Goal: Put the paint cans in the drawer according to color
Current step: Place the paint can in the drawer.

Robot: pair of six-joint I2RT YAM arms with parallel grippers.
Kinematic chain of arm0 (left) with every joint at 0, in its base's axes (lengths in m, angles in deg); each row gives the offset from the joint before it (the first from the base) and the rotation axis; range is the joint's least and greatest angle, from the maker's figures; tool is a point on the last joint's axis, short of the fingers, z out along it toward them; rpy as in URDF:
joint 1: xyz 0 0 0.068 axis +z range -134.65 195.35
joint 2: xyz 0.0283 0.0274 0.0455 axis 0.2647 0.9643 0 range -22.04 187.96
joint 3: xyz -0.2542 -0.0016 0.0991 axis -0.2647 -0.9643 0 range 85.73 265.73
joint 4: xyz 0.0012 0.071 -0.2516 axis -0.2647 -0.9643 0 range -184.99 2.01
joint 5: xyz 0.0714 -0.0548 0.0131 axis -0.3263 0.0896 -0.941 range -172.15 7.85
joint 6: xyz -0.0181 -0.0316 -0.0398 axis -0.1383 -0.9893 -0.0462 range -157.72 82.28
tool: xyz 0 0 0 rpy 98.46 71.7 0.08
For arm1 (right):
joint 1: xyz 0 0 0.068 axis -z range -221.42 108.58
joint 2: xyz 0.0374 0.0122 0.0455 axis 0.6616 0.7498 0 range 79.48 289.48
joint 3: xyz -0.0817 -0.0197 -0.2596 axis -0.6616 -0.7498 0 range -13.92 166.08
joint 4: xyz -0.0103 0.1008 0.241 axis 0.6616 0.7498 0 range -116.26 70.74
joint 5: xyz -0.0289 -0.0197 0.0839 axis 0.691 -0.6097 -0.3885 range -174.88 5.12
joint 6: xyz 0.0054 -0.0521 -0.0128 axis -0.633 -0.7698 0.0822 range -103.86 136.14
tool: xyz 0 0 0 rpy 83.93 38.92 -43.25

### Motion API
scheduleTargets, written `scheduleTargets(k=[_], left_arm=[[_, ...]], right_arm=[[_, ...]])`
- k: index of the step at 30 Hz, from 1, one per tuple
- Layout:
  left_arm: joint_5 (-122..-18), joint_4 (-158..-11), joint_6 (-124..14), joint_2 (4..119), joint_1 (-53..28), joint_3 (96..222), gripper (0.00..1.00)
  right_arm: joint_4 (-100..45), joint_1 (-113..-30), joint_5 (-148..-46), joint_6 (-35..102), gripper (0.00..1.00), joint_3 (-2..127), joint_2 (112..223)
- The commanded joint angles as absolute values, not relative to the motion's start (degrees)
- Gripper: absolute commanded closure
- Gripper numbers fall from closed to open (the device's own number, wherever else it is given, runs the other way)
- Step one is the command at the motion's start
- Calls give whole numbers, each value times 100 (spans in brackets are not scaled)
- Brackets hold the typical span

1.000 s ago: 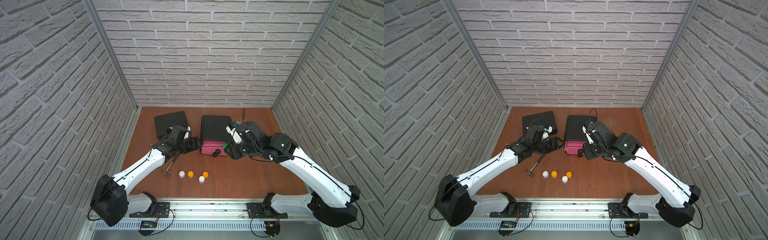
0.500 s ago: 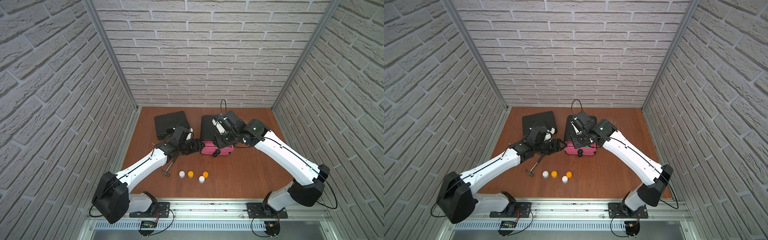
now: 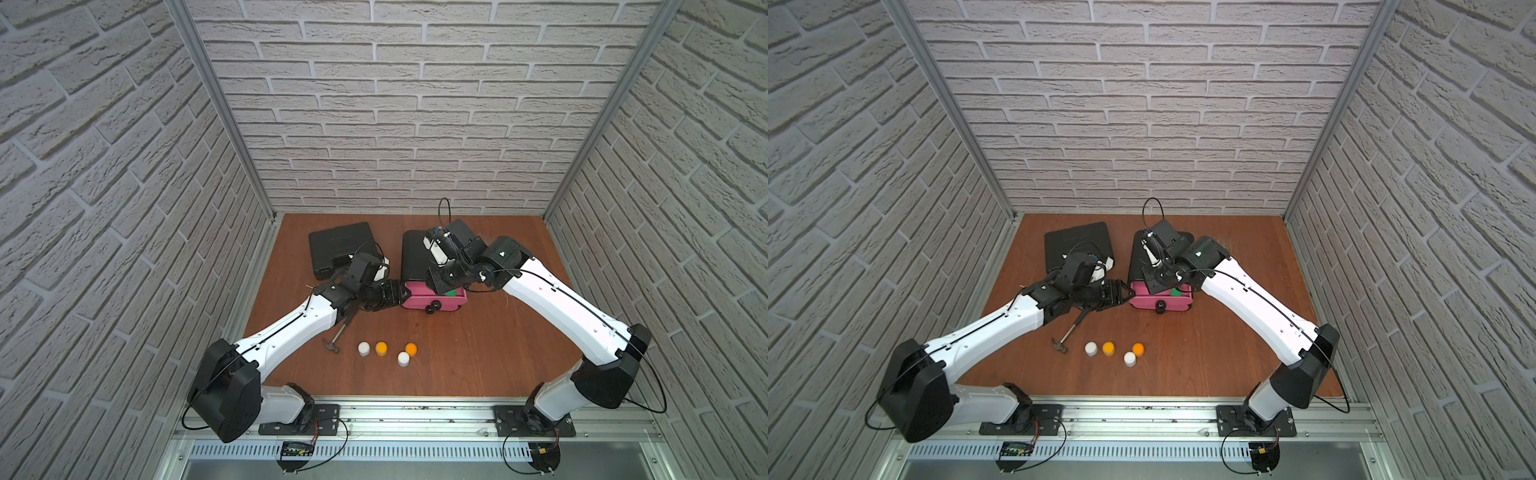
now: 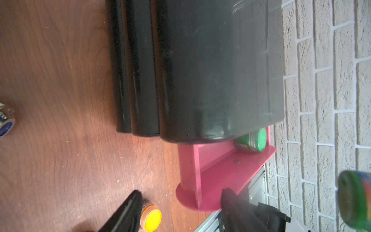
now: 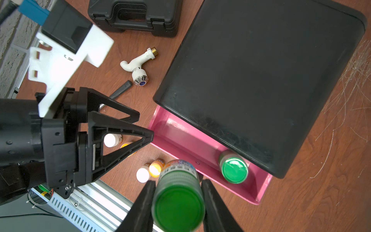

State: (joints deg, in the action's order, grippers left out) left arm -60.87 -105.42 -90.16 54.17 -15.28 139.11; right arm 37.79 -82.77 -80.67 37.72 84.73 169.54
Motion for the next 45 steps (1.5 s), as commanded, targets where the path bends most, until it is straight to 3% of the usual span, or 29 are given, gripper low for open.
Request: scheduleTargets(k=[1,11,21,33,38,45], left_arm=[[-5979,-10829,-8812,5303,-1570,14044,34],[-6406,-10464,-9016,4843,-1547,14036,27],[-7147,-10569,-9568,4128,-1175,13589,28],[-7080,-10566,-9643,4132,-1072,13410,28],[-7059,-10550,-9643,4118,-1066,13387,28],[-7029,-10557,-9635,4071,-1031,13364,28]], right_arm=[[3500,-8253,-8141,3674,77,8380,17099],[3526,-8281,-8152,3591,77,8248,17361],[3524,-8330,-7782,3534,77,8062,17612],[3544,-8413,-7468,3543,75,8017,17918],[3561,-8413,-7447,3606,69,7968,17985],[3650,-8413,-7403,3618,52,8175,17943]])
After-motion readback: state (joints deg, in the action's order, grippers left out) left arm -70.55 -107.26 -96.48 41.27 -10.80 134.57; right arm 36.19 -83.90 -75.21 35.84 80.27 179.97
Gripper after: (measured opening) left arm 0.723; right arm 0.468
